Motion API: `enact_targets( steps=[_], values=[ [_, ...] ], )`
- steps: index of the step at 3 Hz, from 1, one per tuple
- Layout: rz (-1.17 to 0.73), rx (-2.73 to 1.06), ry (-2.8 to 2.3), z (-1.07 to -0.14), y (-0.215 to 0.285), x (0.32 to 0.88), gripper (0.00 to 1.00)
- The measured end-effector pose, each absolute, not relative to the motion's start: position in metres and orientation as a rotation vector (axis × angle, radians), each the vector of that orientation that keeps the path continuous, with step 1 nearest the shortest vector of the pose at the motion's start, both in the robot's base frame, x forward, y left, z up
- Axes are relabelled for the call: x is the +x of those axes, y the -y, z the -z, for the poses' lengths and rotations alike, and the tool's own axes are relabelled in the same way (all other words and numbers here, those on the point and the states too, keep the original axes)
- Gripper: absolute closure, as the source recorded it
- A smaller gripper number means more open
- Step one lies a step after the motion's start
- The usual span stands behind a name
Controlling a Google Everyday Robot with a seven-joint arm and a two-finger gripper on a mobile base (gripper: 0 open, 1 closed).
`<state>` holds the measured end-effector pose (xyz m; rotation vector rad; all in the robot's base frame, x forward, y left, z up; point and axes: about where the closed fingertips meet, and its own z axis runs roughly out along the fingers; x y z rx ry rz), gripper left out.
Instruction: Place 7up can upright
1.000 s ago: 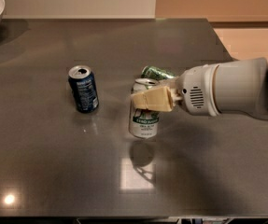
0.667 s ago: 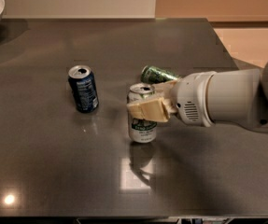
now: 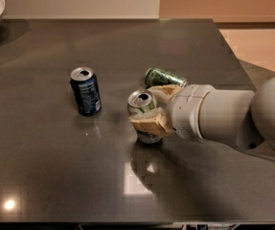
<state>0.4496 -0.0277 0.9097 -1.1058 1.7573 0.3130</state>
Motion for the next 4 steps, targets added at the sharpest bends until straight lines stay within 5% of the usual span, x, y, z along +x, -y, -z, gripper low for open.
enact_targets(
  steps=[3, 4],
  values=[
    [-0.198, -1.197, -1.591, -0.908, 0.037, 0.466, 0.14],
    [-0.223, -1.172, -1.620, -0.901, 0.044, 0.475, 0.00]
  ],
)
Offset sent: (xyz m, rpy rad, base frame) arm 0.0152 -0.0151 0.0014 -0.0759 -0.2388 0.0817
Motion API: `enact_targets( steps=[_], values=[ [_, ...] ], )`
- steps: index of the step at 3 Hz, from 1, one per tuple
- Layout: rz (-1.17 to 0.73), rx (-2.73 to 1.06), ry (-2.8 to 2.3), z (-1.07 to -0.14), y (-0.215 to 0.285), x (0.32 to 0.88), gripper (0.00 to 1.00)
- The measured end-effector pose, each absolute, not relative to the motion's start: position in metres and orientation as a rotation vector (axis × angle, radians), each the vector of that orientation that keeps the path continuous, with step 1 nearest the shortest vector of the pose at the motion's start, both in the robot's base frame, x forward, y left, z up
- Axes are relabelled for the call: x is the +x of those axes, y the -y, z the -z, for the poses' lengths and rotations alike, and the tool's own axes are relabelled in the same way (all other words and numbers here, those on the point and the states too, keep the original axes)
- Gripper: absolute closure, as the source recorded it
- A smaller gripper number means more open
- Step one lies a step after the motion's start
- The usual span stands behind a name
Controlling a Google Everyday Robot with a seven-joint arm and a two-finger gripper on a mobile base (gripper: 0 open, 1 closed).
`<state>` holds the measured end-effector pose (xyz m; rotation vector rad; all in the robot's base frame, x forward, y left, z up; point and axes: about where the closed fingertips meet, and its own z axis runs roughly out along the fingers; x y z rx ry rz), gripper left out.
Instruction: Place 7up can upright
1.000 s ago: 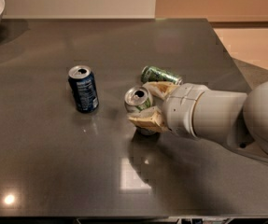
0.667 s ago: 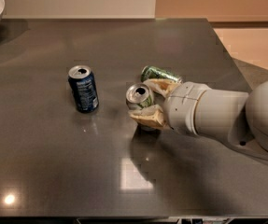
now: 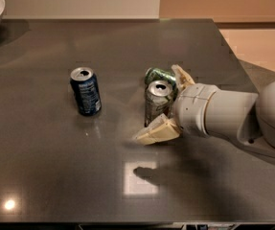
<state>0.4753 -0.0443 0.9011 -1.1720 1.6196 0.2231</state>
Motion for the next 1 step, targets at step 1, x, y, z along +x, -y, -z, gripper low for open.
enact_targets(
  steps=[1],
  values=[
    [-0.223, -1.172, -1.620, -0.9011, 0.0442, 0.4753, 0.00]
  ],
)
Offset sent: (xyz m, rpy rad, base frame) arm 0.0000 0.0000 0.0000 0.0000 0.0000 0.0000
